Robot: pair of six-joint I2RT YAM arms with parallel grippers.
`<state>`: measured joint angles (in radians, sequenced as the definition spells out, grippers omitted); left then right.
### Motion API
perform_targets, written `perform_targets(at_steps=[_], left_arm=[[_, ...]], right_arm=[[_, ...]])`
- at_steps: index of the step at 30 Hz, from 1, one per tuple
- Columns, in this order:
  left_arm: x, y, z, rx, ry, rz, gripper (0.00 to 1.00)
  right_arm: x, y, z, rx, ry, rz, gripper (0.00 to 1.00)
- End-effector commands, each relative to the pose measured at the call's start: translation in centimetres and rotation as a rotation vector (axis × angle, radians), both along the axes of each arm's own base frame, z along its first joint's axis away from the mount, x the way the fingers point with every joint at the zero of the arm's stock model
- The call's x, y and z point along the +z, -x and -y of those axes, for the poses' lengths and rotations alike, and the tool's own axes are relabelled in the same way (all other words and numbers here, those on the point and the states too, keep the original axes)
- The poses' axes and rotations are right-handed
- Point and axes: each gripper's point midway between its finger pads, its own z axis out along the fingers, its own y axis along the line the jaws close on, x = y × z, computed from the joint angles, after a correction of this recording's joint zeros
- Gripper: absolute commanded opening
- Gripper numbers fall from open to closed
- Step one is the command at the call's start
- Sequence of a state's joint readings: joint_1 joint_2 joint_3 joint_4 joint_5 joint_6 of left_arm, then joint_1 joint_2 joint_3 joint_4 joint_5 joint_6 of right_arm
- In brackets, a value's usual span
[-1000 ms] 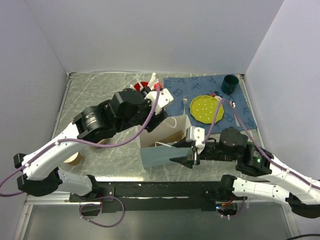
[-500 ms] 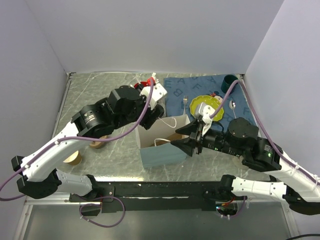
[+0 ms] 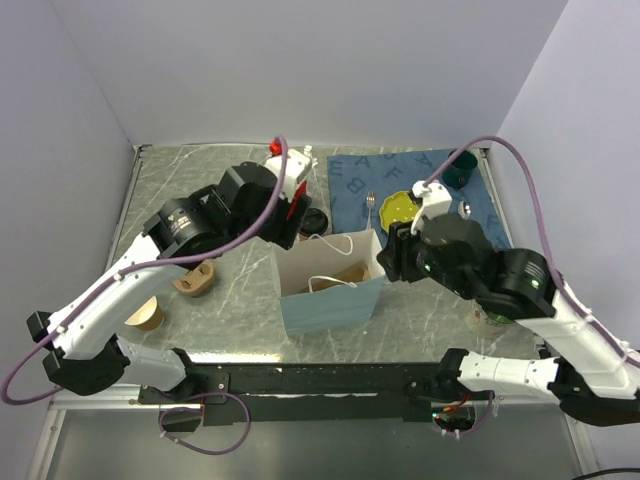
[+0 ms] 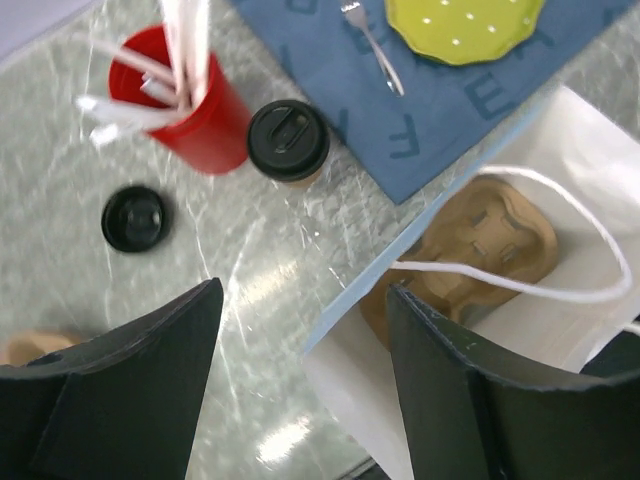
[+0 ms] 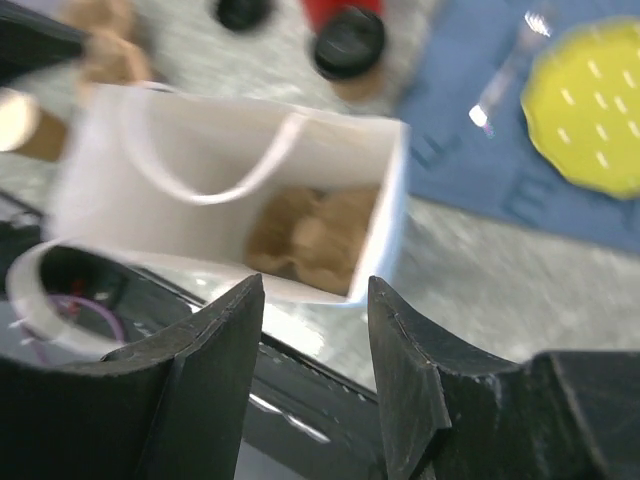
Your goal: Pack the takeout coffee
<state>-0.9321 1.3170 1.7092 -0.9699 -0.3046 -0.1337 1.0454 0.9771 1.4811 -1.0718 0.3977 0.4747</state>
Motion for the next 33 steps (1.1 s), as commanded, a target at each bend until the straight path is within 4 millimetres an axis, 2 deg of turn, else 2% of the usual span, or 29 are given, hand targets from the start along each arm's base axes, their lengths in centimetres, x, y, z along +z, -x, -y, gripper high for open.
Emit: perform_targets(at_steps=[1, 5, 7, 9, 10, 11, 14, 20, 23, 24, 27, 28, 29, 30, 31, 33], left_arm=[[-0.2, 0.7, -2.0, 0.223, 0.095, -0.159, 0.69], [-2.1, 3.2, -2.2, 0.278, 0.159, -0.316, 0.68], [-1.8, 4.2, -2.4, 0.299, 0.242, -0.351, 0.69], [-2.5, 4.9, -2.1, 0.304, 0.285, -0.393, 0.68], [-2.3, 5.4, -2.3, 0.317, 0.324, -0.409, 0.66], [-2.8, 5.7, -2.4, 0.33, 0.324, -0.427, 0.65], [-4.3, 6.3, -2.8, 0.369, 0.3, -0.479, 0.62], [-7.9, 6.7, -1.7, 0.356, 0.225, -0.56, 0.59], [-8.2, 6.1, -1.7, 0.369, 0.217, -0.539, 0.44], [-8.4, 5.9, -1.8, 0.379, 0.203, -0.535, 0.29], [-7.0, 5.1, -2.4, 0.413, 0.175, -0.499, 0.08], [-5.6, 4.8, -2.2, 0.405, 0.196, -0.48, 0.04], [-5.4, 5.1, -2.5, 0.406, 0.179, -0.485, 0.01], [-5.2, 4.9, -2.3, 0.408, 0.172, -0.488, 0.01], [-4.1, 4.8, -2.1, 0.4, 0.193, -0.48, 0.01], [-3.8, 5.2, -2.1, 0.404, 0.193, -0.504, 0.01]], right_arm=[[-3.0, -1.0, 0.7, -0.072, 0.076, -0.157, 0.53], [-4.7, -1.7, 0.4, -0.074, 0.121, -0.207, 0.52], [-5.4, -2.2, 0.3, -0.078, 0.137, -0.219, 0.51], [-5.8, -2.4, 0.0, -0.064, 0.146, -0.221, 0.48], [-6.0, -2.7, -0.2, -0.064, 0.147, -0.218, 0.44], [-6.2, -2.7, -0.2, -0.066, 0.15, -0.221, 0.26], [-5.8, -2.8, -0.2, -0.061, 0.151, -0.223, 0.0], [-3.0, -2.3, -1.7, -0.008, 0.042, -0.2, 0.0], [-3.3, -2.0, -1.9, 0.0, 0.029, -0.223, 0.0], [-3.1, -1.9, -2.0, 0.0, 0.022, -0.225, 0.0], [-2.0, -1.9, -2.1, -0.002, -0.009, -0.206, 0.0], [-1.5, -2.0, -2.0, -0.001, -0.018, -0.195, 0.0], [-1.0, -1.9, -1.9, 0.001, -0.028, -0.181, 0.0], [-0.3, -1.9, -2.0, 0.007, -0.042, -0.168, 0.0], [0.1, -1.9, -2.0, 0.01, -0.049, -0.158, 0.0], [1.3, -1.8, -1.8, 0.013, -0.072, -0.133, 0.0]])
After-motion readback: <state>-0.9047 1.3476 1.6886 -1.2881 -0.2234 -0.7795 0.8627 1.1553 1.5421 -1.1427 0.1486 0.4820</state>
